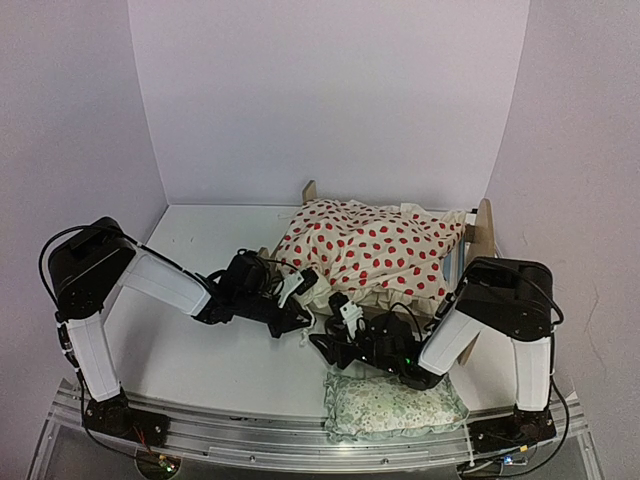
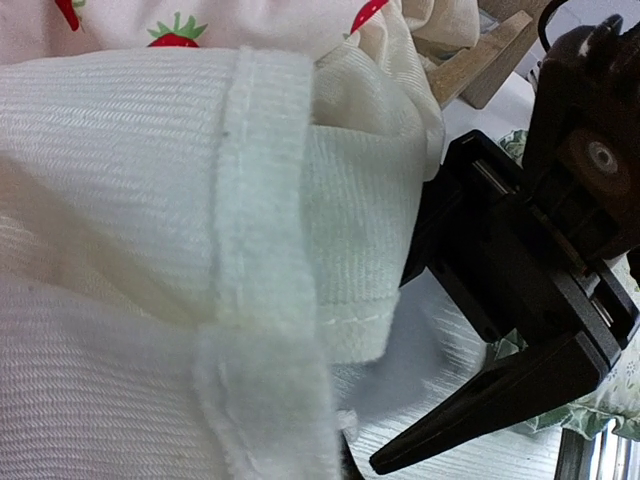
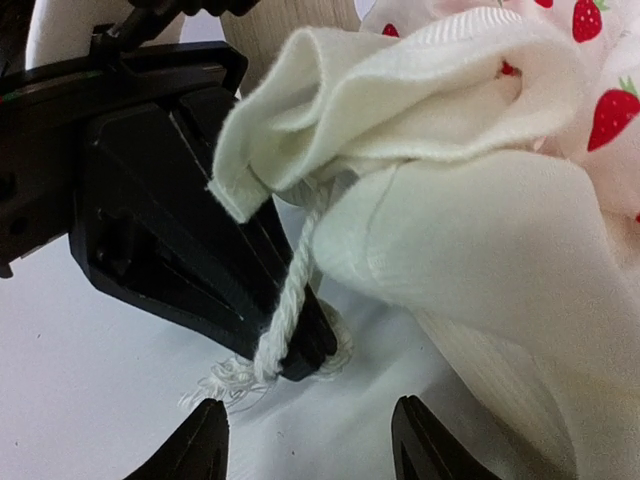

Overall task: Set up the pet bed
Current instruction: Tie the left ropes of the mattress closest to the robot on the bed frame.

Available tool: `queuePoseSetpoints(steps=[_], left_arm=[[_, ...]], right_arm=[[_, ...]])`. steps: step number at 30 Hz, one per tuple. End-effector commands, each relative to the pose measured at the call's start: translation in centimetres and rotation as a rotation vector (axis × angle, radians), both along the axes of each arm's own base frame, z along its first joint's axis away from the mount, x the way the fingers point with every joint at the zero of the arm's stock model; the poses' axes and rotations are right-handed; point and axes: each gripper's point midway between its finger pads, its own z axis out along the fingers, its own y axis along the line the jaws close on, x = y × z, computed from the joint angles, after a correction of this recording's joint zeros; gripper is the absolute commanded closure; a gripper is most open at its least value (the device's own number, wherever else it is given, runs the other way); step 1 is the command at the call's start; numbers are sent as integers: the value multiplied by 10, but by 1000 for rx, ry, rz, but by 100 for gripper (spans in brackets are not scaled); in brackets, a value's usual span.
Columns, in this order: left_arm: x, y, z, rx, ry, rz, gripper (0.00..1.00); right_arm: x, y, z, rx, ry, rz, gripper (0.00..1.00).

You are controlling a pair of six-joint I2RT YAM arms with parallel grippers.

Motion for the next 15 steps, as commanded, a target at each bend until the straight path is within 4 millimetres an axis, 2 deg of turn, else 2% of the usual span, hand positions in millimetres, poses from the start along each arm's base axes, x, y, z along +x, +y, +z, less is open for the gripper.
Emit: queuePoseSetpoints(steps=[1,8,15], left_arm=[[1,0,34,-65,-43,-26,100],[4,4,37,-67,-43,-18,100],[2,4,37,-73,-38,-27,100]], right_arm=[[13,13,11,2,-89,-2,48],[22,7,5,-74,-165,-41,55],[22,16,8,-91,-220,-12,60]])
